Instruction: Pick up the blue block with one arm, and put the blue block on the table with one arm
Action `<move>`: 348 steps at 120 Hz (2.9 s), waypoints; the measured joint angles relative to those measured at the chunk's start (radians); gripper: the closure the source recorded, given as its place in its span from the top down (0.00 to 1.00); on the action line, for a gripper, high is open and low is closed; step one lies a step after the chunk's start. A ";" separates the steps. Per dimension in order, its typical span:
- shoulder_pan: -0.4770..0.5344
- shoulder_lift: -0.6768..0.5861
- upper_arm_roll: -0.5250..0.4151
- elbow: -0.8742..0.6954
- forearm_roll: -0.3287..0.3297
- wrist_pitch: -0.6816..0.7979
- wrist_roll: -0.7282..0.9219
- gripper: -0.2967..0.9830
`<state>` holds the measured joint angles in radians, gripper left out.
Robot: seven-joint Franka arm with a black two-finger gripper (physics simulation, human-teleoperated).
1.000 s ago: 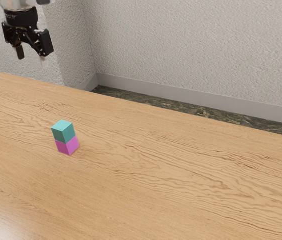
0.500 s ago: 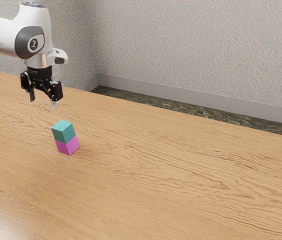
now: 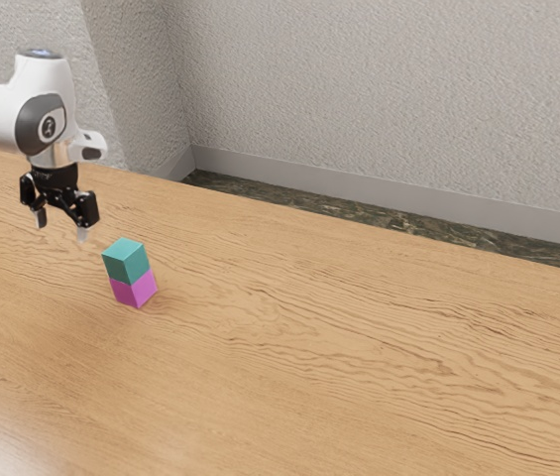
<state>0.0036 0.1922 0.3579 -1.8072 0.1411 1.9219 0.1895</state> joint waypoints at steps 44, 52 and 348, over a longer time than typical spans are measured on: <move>-0.006 0.178 -0.043 0.121 -0.035 0.077 0.046 0.77; -0.003 0.201 -0.048 0.127 -0.049 0.082 0.052 0.77; -0.350 0.125 0.017 0.325 -0.106 -0.040 0.094 0.76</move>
<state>-0.3460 0.3172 0.3746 -1.4824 0.0349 1.8821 0.2838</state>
